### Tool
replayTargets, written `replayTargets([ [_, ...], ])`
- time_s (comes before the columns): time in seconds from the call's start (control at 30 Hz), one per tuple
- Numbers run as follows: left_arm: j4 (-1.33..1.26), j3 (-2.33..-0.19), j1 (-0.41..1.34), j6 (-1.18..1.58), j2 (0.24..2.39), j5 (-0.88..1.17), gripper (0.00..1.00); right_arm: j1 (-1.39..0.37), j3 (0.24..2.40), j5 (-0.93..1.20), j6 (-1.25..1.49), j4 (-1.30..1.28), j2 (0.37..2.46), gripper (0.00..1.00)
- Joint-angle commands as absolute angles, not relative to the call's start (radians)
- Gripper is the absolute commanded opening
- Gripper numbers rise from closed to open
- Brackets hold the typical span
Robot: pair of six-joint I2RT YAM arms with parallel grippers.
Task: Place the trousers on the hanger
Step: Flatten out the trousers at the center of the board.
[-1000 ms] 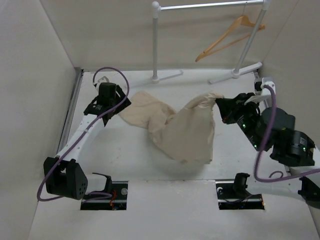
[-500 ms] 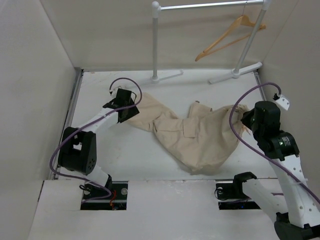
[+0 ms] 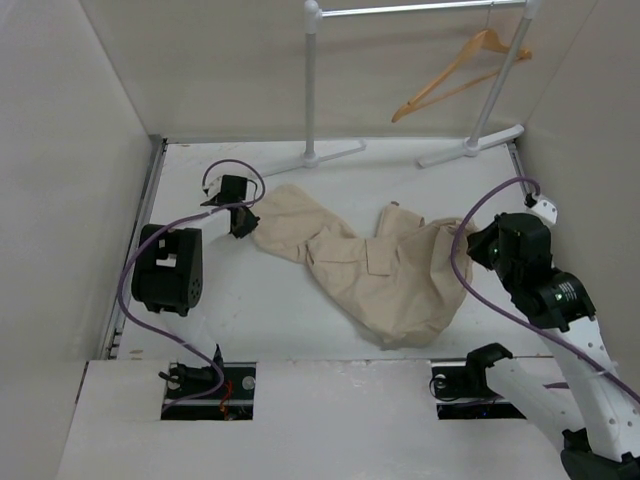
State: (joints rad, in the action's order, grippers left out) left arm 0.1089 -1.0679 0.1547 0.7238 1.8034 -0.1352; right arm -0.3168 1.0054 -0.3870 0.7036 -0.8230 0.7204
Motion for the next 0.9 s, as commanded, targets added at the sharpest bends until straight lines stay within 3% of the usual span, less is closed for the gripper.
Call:
replayTargets([
  [0.0,0.137,-1.039,0.102,0.814,1.679,-0.120,0.04,-0.379,1.106,-0.374,0.640,-0.761,0.710,0.01],
  [0.3,0.342,-1.331,-0.194,0.847,1.148,-0.132,0.02,-0.766,1.581,-0.408,0.457,-0.690,0.649,0.01],
  [0.5,0.468,-1.609,-0.383,0.858,1.034,-0.117,0.04,-0.855,1.778,-0.364,0.403,-0.598,0.641,0.01],
  [0.67,0.483,-1.658,-0.384,0.844,1.081,-0.135,0.04,-0.805,1.650,-0.379,0.358,-0.588,0.725,0.01],
  [0.87,0.419,-1.407,-0.346,0.819,1.101,-0.184,0.04,-0.613,1.370,-0.404,0.409,-0.433,0.827,0.00],
])
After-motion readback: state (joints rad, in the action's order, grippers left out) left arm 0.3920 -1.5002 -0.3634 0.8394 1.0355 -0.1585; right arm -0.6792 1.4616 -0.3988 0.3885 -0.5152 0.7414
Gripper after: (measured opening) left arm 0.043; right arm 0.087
